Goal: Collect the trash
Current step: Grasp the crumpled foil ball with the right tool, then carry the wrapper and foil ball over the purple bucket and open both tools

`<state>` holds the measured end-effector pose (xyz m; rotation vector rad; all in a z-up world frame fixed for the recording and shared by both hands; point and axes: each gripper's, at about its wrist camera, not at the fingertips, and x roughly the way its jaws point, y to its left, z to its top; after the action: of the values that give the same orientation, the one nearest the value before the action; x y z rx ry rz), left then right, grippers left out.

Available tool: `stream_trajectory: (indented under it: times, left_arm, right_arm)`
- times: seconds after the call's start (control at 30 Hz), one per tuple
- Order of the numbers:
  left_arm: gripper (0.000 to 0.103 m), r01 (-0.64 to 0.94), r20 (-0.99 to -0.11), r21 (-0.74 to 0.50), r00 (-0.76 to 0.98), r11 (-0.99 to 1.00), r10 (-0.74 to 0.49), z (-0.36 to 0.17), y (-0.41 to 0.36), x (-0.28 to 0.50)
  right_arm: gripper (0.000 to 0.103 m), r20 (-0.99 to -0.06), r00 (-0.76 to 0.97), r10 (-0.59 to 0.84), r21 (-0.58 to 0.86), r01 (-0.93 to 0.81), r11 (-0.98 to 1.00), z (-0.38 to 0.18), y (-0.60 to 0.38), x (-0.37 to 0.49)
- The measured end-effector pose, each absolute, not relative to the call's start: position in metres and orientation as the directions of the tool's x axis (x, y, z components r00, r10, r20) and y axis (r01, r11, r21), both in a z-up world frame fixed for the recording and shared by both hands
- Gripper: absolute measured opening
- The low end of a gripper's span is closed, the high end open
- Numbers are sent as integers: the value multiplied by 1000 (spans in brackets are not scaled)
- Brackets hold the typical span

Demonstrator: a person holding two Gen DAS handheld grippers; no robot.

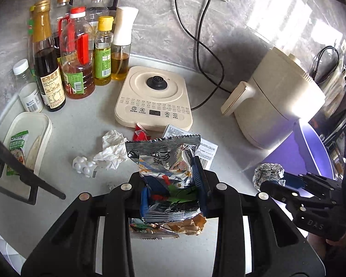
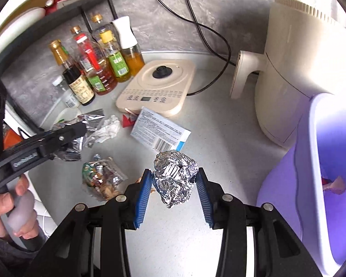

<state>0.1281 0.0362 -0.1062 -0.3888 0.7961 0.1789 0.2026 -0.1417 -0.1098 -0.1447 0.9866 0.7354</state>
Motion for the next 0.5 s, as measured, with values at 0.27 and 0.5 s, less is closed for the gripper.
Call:
stream_trajectory:
  times: [0.27, 0.5]
  left_arm:
    - [33, -337, -707, -263, 705, 904, 57, -88, 21, 117]
    - [33, -305, -643, -275, 763, 912, 61, -58, -5, 116]
  right_arm:
    - [40, -764, 356, 537, 212, -648, 732, -87, -160, 188]
    - [40, -695, 371, 616, 273, -656, 703, -50, -194, 185]
